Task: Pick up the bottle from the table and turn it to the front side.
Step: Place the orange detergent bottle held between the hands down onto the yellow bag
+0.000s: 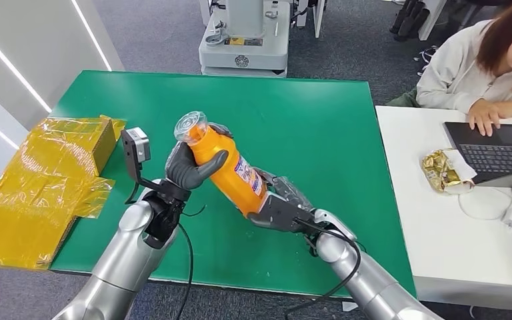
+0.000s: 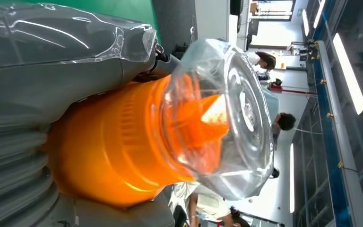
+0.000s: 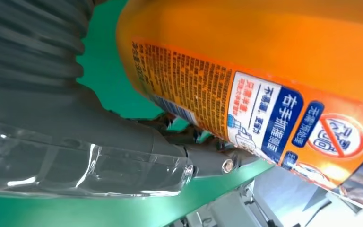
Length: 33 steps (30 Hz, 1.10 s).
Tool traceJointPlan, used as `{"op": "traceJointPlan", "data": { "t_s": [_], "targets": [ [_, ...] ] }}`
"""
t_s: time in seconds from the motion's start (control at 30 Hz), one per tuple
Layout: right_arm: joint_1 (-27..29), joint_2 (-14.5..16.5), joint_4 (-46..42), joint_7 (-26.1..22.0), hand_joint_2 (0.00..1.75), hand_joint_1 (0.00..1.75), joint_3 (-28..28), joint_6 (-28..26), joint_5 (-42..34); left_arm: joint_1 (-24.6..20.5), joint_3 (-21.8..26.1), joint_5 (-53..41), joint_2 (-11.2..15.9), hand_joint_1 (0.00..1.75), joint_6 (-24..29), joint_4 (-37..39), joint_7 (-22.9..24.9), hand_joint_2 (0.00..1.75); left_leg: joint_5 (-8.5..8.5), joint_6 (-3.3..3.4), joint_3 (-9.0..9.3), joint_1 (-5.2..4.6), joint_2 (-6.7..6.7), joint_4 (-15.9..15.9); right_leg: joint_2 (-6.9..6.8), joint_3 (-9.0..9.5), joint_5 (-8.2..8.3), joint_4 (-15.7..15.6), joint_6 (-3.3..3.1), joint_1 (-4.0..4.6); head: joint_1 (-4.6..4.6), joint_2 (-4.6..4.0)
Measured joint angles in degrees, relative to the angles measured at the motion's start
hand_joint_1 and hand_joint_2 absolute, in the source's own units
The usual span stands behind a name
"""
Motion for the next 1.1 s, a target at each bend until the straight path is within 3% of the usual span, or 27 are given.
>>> {"op": "traceJointPlan", "data": {
  "t_s": [0.2, 0.3, 0.47, 0.6, 0.93, 1.1],
  "targets": [
    [0.55, -1.1, -1.35, -0.35, 1.75, 0.0, -0.04, -0.46, -1.16, 0.22, -0.01, 4.07, -0.16, 1.75, -2.52, 0.0, 2.9, 1.75, 0.0, 0.0, 0.0, 0.0, 0.0, 0.01, 0.0, 0.0, 0.0, 0.0, 0.0, 0.0, 0.01, 0.0],
    [1.93, -2.15, -2.94, -0.03, 1.75, 0.0, -0.55, -1.98, -1.73, 0.16, -0.01, 1.76, 0.0, 1.75, -1.02, 0.07, 2.01, 1.75, 0.0, 0.0, 0.0, 0.0, -0.01, 0.01, -0.02, -0.01, 0.0, -0.01, 0.0, 0.0, 0.01, 0.0],
    [6.64, -5.37, -8.68, -0.14, 1.75, 0.0, -3.76, -3.67, -1.57, -1.94, 0.08, -26.22, 1.81, 1.75, 14.54, 1.02, -7.0, 1.75, -0.01, 0.0, -0.02, 0.0, 0.01, 0.02, 0.01, -0.02, 0.0, -0.01, 0.0, 0.0, 0.01, 0.0],
    [9.71, -6.98, -13.8, -0.79, 1.75, 0.0, -5.88, -3.63, -0.61, -4.97, 0.27, -47.39, 3.53, 1.75, 24.88, 2.21, -9.11, 1.75, 0.0, 0.0, -0.03, 0.0, -0.01, 0.01, -0.01, -0.02, 0.0, 0.0, 0.0, 0.0, 0.01, 0.0],
    [12.05, -8.0, -20.98, -1.66, 1.75, 0.0, -8.21, -3.51, 2.33, -6.84, 0.36, -65.1, 6.14, 1.75, 28.67, 3.99, -8.8, 1.75, 0.0, 0.0, -0.03, 0.0, 0.02, 0.01, 0.03, -0.02, 0.0, 0.01, 0.0, 0.0, 0.0, 0.0],
    [14.34, -8.43, -24.65, -1.68, 1.75, 0.0, -9.85, -3.76, 4.27, -6.46, 0.38, -83.63, 7.59, 1.75, 34.05, 4.04, -2.59, 1.75, 0.0, 0.0, -0.03, 0.0, 0.01, 0.0, 0.01, -0.02, 0.0, 0.0, 0.0, 0.0, 0.01, 0.0]
  ]
}}
